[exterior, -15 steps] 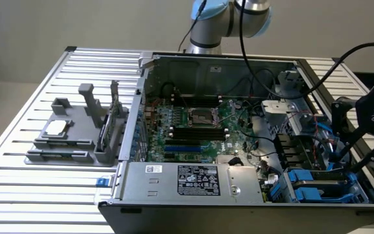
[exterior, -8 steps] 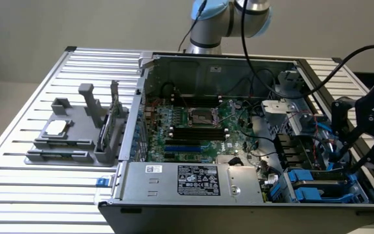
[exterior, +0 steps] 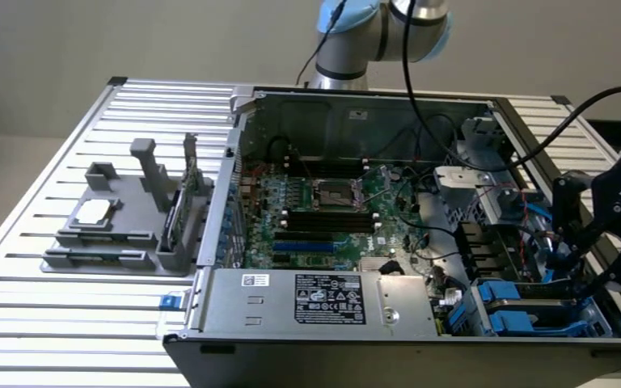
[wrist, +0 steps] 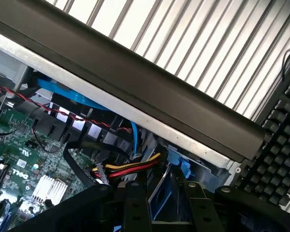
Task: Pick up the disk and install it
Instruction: 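Insert the first disk wire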
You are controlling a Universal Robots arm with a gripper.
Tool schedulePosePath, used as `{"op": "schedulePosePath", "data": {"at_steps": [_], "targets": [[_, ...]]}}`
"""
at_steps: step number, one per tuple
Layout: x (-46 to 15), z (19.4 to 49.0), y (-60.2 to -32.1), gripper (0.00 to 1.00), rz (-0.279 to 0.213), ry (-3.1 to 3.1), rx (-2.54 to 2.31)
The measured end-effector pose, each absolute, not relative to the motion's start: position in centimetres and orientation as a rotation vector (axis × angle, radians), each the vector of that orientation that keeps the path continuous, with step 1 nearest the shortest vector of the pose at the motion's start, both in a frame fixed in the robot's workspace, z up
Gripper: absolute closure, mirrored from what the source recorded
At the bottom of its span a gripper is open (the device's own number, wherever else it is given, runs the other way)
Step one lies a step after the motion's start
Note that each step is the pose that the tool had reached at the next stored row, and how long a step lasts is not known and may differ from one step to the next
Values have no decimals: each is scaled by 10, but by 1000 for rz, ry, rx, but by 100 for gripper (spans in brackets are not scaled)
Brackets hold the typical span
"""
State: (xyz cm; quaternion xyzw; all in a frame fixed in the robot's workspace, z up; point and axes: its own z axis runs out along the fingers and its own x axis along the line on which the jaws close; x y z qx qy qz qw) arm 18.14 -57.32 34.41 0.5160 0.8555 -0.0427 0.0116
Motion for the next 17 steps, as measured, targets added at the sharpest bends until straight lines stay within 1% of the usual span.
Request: {"op": "schedulePosePath", "data": {"at_steps": [5,17], "targets": [[181,344,-574,66,-94,2669,1642],[181,343,-577,66,-73,2607,1759]]}}
